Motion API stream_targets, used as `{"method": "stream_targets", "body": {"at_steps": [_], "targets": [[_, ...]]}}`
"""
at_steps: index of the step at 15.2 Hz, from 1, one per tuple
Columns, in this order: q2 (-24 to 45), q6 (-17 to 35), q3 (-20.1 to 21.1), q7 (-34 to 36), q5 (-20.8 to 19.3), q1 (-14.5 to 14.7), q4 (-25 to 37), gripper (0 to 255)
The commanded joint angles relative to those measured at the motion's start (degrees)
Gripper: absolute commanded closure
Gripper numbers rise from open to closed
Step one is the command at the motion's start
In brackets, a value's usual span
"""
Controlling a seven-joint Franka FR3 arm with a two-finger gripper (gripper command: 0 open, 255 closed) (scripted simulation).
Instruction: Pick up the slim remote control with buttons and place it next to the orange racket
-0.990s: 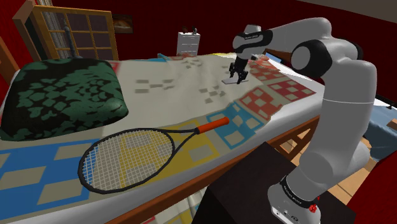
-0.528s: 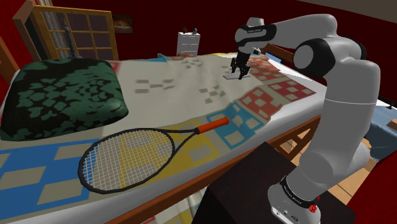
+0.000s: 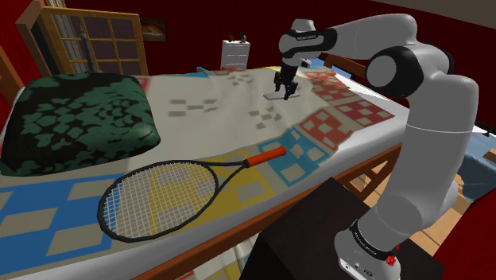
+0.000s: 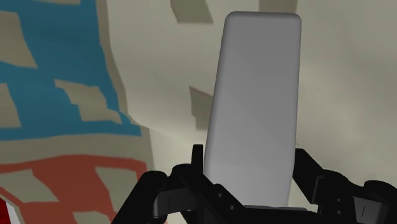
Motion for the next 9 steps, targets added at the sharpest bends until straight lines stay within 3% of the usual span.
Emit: {"method": "stream_targets", "body": {"at_steps": [1,9], "targets": [[-0.3,-0.1,0.6,2.5,-0.3,1.8,-0.2,255],[1.5,-1.2,3.1,11.9,-1.4,8.4,2.8,255]]}}
